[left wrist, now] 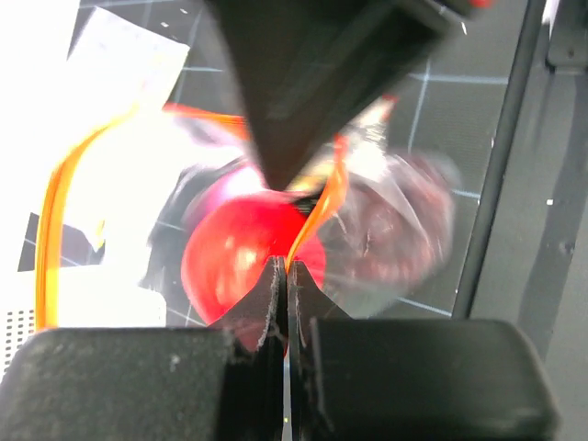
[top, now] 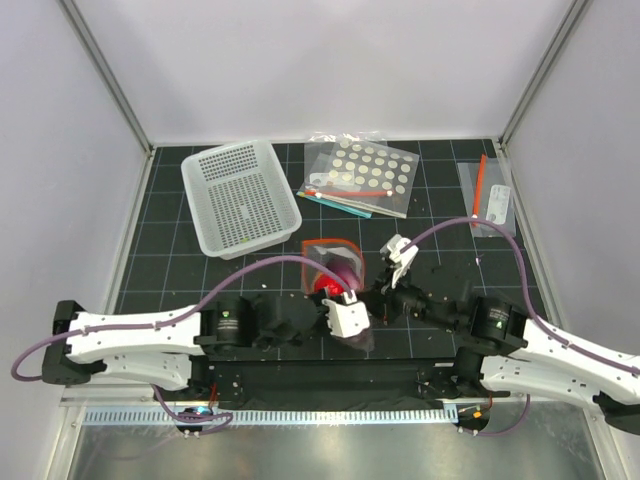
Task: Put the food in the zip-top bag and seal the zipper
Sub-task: Zip the zipper food storage bag at the center of the board.
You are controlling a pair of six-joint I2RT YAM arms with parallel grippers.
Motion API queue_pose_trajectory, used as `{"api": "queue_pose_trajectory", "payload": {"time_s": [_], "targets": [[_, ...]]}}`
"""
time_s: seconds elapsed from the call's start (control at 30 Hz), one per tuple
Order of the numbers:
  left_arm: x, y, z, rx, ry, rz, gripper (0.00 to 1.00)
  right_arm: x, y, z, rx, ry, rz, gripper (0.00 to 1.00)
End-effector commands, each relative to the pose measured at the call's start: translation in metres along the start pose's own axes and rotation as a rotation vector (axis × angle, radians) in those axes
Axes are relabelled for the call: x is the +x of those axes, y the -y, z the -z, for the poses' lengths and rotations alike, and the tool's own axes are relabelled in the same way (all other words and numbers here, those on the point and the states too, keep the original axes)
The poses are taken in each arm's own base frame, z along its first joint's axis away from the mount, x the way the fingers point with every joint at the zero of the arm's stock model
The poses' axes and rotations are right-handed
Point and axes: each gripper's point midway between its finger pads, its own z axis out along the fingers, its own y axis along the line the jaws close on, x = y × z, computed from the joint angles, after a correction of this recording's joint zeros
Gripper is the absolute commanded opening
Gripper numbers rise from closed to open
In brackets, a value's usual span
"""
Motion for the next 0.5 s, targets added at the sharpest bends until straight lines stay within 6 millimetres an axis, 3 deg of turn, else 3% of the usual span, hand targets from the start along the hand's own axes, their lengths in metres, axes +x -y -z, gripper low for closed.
{"api": "queue_pose_trajectory", "payload": {"time_s": [0.0,0.07,0.13,0.23,0.37,0.47], "targets": [[-0.028,-0.020,0.010,-0.043,0.144,0.100,0.00,-0.023,-0.029,0.001,-0.166,0.108,0.075,0.24],[-0.027,-0.022,0.008,-0.048,0.139,0.112,0.00,-0.025,-0.037,0.002,-0.218,0.131,0.083,0.37],[-0.022,-0.024,0.004,-0.057,0.113,0.118,0.00,-0.023,-0.037,0.001,-0.232,0.155,0.092,0.57],[-0.019,-0.024,-0.002,-0.055,0.098,0.127,0.00,-0.018,-0.034,0.001,-0.233,0.185,0.093,0.76],[-0.017,-0.022,-0.006,-0.051,0.080,0.142,0.00,-0.020,-0.034,0.010,-0.252,0.240,0.071,0.84],[-0.016,-0.025,-0.005,-0.057,0.081,0.152,0.00,-0.018,-0.034,0.015,-0.264,0.251,0.070,0.84]]}}
